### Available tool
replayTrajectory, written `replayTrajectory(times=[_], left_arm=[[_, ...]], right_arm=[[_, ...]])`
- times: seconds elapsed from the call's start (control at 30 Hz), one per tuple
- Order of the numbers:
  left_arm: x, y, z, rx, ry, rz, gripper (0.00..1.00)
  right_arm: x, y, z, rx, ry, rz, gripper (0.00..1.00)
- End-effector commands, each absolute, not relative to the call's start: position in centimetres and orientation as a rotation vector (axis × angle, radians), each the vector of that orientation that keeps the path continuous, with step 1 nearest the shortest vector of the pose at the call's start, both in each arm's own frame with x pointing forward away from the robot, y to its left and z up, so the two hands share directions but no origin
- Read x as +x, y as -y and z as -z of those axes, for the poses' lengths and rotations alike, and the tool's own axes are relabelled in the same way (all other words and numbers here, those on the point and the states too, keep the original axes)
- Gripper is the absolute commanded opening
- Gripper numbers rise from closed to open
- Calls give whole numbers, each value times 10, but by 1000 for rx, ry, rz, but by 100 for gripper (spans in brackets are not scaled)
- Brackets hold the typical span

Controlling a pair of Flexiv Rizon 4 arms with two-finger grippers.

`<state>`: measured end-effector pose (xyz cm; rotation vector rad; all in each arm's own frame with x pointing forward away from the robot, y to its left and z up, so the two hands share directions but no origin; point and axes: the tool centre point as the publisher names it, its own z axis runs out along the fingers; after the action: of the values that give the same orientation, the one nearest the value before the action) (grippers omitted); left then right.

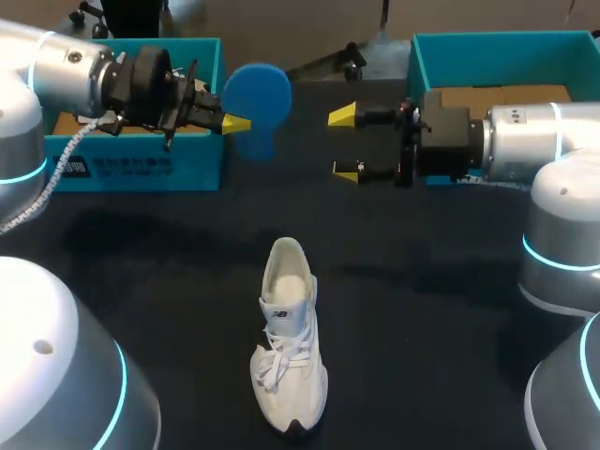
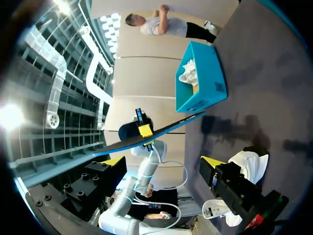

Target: Take the shoe out of the shoebox, open the shoe tongue, remove and reinsert the insole, then place the shoe into the shoebox

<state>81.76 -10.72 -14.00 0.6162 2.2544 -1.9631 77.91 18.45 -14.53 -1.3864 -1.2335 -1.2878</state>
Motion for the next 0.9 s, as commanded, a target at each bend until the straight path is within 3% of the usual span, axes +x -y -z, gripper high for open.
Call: replayTrajectory(times=[0.03,0.2,0.9], left_arm=[[814,111,137,694,-2165,1902,0],[804,111,140,827,-1874,1565,0],[803,105,138,924,-1684,1472,0]], right_arm=[[779,-187,146,-1389,1233,1289,100],[779,-187,146,-1389,1233,1289,100],[779,-187,146,-1389,1233,1289,100]])
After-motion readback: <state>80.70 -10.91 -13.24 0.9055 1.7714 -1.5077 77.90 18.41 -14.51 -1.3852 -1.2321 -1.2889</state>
